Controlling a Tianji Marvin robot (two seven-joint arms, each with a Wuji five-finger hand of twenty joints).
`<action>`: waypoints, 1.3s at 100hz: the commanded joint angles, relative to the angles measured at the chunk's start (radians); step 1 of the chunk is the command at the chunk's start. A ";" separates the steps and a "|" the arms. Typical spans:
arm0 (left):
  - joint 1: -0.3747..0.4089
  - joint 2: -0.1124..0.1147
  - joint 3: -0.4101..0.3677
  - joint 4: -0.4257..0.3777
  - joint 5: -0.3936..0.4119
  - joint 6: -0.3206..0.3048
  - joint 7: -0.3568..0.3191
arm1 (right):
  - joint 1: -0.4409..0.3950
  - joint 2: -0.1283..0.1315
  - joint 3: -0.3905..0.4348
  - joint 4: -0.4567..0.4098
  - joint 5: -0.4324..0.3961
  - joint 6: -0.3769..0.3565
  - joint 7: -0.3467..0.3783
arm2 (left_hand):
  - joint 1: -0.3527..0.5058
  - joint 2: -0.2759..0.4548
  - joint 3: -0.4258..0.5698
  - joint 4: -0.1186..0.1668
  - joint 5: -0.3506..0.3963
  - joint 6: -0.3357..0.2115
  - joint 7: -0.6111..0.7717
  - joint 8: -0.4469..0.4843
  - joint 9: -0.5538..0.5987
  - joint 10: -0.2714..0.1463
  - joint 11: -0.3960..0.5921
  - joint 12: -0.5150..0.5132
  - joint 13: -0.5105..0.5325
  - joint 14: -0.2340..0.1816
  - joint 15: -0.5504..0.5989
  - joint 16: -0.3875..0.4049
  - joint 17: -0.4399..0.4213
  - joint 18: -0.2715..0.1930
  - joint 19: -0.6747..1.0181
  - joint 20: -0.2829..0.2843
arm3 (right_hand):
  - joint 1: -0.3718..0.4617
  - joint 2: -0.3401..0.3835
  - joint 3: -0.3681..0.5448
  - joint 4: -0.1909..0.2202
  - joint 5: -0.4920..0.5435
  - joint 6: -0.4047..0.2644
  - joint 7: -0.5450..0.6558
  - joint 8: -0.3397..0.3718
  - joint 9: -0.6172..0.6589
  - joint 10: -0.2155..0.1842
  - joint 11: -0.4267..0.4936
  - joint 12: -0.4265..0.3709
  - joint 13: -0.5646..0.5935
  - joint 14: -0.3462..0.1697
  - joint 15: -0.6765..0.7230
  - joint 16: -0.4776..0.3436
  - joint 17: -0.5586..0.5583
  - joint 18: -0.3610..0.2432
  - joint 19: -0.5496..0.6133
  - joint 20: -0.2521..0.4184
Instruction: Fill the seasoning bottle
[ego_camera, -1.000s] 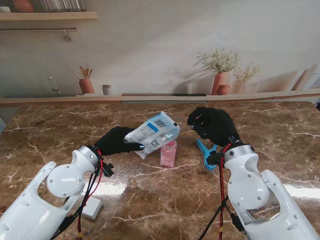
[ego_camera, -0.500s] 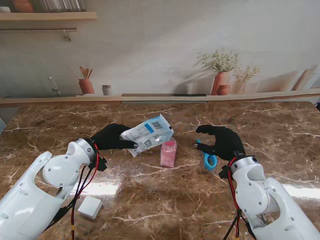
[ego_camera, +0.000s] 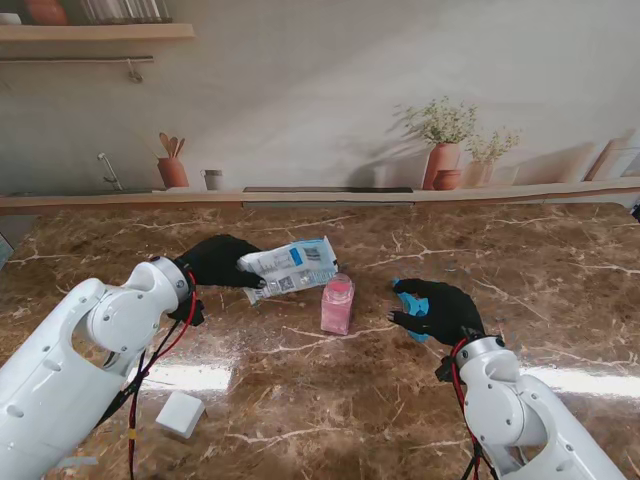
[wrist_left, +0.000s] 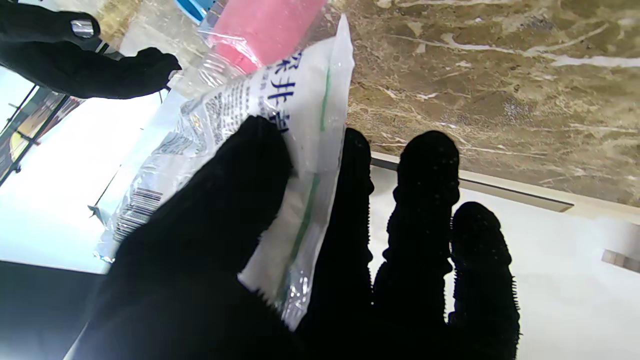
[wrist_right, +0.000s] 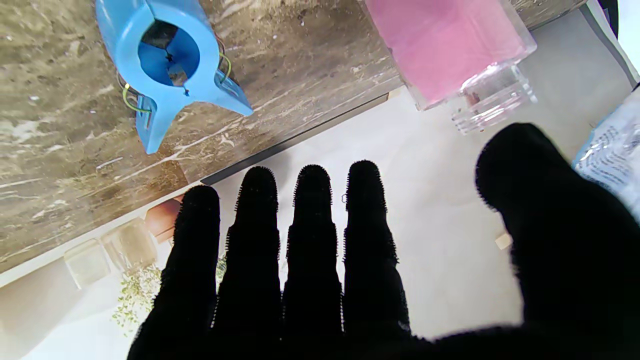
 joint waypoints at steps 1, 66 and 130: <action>-0.019 0.003 0.006 -0.008 0.004 0.010 -0.006 | -0.013 -0.005 -0.004 0.016 0.007 0.009 0.010 | 0.132 0.137 0.172 0.066 0.097 -0.218 0.316 0.126 0.020 -0.085 0.033 0.016 0.000 -0.001 0.019 0.013 -0.002 -0.008 0.004 0.024 | -0.033 0.011 -0.014 0.038 -0.020 0.006 -0.014 -0.015 -0.030 0.007 -0.003 -0.016 -0.027 -0.007 -0.005 -0.025 -0.012 -0.028 -0.024 -0.021; -0.162 0.014 0.118 0.020 0.110 0.025 -0.077 | -0.018 -0.006 -0.009 0.066 -0.026 0.011 -0.032 | 0.111 0.124 0.199 0.063 0.086 -0.219 0.317 0.128 0.037 -0.083 0.048 0.015 0.027 -0.015 0.038 0.015 0.017 -0.019 0.020 0.021 | -0.046 0.014 -0.036 0.047 -0.049 0.012 -0.029 -0.025 -0.091 0.009 -0.019 -0.043 -0.074 -0.013 -0.023 -0.048 -0.041 -0.045 -0.068 -0.048; -0.258 0.019 0.215 0.025 0.222 0.011 -0.112 | -0.017 -0.011 -0.005 0.083 -0.018 -0.008 -0.060 | 0.069 0.106 0.241 0.067 0.075 -0.221 0.323 0.081 0.057 -0.079 0.067 0.006 0.059 -0.030 0.069 0.017 0.043 -0.040 0.048 0.013 | -0.037 0.013 -0.029 0.043 -0.045 0.010 -0.024 -0.026 -0.089 0.009 -0.011 -0.045 -0.078 -0.010 -0.019 -0.047 -0.043 -0.038 -0.067 -0.045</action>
